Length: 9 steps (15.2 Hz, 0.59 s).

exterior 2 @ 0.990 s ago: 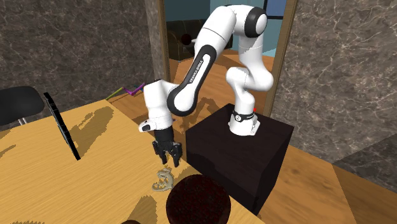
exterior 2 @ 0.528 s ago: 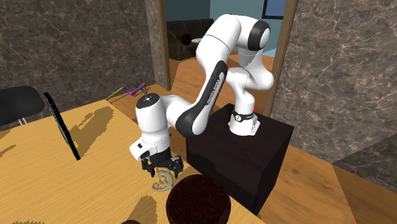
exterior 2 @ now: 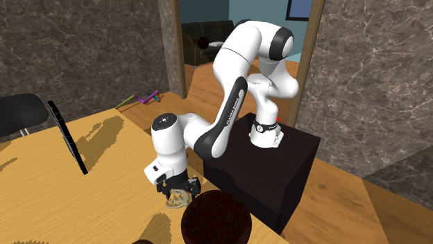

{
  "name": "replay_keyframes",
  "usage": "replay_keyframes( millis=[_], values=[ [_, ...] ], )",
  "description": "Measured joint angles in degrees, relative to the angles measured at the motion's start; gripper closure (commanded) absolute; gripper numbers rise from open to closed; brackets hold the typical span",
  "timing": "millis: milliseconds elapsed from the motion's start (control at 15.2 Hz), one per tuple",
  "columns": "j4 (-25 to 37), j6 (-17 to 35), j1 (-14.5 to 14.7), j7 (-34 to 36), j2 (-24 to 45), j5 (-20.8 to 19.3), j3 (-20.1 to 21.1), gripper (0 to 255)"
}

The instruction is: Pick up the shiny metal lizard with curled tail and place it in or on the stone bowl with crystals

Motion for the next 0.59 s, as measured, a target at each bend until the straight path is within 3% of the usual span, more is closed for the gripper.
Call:
replay_keyframes(
  millis=[264, 330, 594],
  values=[
    [0.02, 0.10, -0.02, -0.03, 0.10, 0.04, 0.03, 0],
    [0.02, 0.10, -0.02, -0.03, 0.10, 0.04, 0.03, 255],
    [0.02, 0.10, -0.02, -0.03, 0.10, 0.04, 0.03, 255]
  ],
)
